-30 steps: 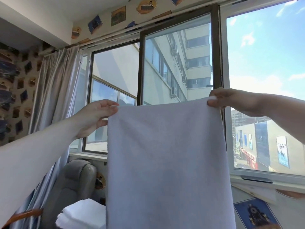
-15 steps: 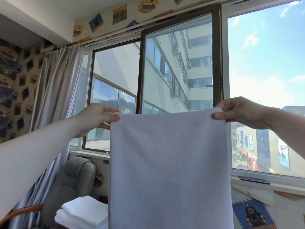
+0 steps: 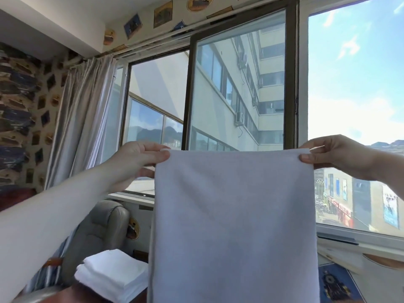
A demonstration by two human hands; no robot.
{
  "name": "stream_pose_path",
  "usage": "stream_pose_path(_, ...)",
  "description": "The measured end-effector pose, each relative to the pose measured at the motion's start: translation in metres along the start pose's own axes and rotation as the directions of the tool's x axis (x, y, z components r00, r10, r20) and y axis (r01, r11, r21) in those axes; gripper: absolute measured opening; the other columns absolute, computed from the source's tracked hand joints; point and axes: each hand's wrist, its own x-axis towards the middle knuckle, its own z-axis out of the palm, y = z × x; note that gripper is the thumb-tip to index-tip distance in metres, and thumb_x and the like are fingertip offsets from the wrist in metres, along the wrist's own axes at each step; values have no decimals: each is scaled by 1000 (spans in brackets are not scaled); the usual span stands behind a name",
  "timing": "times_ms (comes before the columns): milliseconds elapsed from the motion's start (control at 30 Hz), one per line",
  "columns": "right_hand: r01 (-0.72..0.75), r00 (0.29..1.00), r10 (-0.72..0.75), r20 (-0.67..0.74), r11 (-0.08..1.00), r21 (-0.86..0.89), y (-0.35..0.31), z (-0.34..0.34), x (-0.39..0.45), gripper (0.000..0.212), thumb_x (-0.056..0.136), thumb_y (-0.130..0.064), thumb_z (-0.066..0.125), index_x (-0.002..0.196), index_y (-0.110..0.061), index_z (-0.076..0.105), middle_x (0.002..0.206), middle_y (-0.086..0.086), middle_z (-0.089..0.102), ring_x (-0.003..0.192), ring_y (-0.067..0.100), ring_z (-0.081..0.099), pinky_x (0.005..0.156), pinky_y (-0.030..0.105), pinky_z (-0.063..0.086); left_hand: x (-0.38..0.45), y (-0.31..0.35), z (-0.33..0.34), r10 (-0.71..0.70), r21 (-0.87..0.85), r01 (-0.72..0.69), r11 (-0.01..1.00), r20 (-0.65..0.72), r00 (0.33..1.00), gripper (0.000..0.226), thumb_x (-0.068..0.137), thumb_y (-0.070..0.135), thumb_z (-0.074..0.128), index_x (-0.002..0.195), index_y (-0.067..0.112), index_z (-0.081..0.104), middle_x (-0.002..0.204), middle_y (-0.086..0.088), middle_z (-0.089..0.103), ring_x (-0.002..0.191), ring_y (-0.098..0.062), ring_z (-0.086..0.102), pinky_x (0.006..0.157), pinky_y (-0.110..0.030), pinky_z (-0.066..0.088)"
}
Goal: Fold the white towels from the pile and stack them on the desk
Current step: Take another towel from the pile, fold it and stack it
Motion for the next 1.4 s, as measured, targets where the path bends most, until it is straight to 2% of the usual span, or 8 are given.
stream_pose_path(167, -93, 984, 78, -158, 991, -93, 33, -23, -8, 30, 83, -5, 69, 111, 4, 67, 112, 26, 67, 99, 33, 65, 91, 40, 54, -42, -9, 90, -62, -309, 102, 946, 138, 989, 25, 72, 27, 72, 92, 14, 78, 93, -6, 75, 76, -13, 70, 55, -24, 56)
stream_pose_path(300, -147, 953, 83, -293, 968, -205, 37, -38, 13, 22, 95, -7, 60, 115, 2, 63, 110, 18, 62, 102, 32, 58, 99, 47, 48, -44, 0, 149, 1, -442, 49, 896, 113, 994, 24, 70, 26, 73, 89, 13, 77, 91, -8, 74, 73, -13, 69, 52, -24, 53)
stream_pose_path(467, -46, 992, -8, -129, 912, -408, 9, 3, 65, 11, 103, -16, 47, 108, -14, 56, 100, 7, 56, 94, 20, 51, 86, 40, 46, -68, -38, 154, -60, -582, -33, 812, -140, 988, 17, 67, 22, 72, 81, 13, 74, 76, -6, 72, 60, -13, 68, 42, -22, 50)
stream_pose_path(567, 0, 994, 55, 99, 874, -486, 32, 80, 87, 13, 103, -13, 46, 101, -18, 58, 88, -1, 57, 85, 15, 51, 74, 26, 43, -128, -112, 130, -242, -611, 45, 790, -244, 939, 13, 66, 24, 71, 78, 19, 74, 77, -6, 73, 60, -15, 68, 45, -27, 53)
stream_pose_path(733, 38, 891, 220, 397, 835, -549, 130, 235, 77, 19, 100, -10, 43, 108, -10, 61, 97, 4, 58, 92, 19, 53, 81, 32, 42, -234, -230, 81, -534, -533, 323, 782, -305, 789, 25, 76, 20, 68, 98, 9, 65, 89, -11, 73, 71, -19, 71, 56, -29, 59)
stream_pose_path(967, -33, 880, 305, 364, 805, -593, 215, 419, 67, 30, 102, -14, 40, 126, -9, 58, 127, 10, 57, 114, 26, 52, 82, 27, 35, -265, -331, -26, -618, -278, 562, 779, -496, 610, 14, 89, 20, 68, 98, 10, 63, 88, -8, 73, 75, -18, 70, 71, -43, 60)
stream_pose_path(1167, -84, 902, 325, 283, 777, -624, 206, 539, 98, 29, 101, -19, 39, 122, -23, 59, 126, 8, 60, 117, 30, 53, 103, 43, 40, -256, -381, -136, -508, 52, 663, 747, -599, 619, 6, 93, 22, 65, 90, 18, 61, 86, -5, 69, 79, -24, 67, 74, -49, 59)
stream_pose_path(1400, -56, 912, 323, 254, 711, -701, 212, 613, 134, 28, 100, -21, 40, 116, -26, 62, 118, 6, 64, 109, 29, 56, 91, 39, 43, -250, -427, -203, -559, 134, 721, 679, -543, 627, 5, 93, 24, 63, 89, 21, 61, 89, -1, 67, 85, -21, 64, 81, -51, 55)
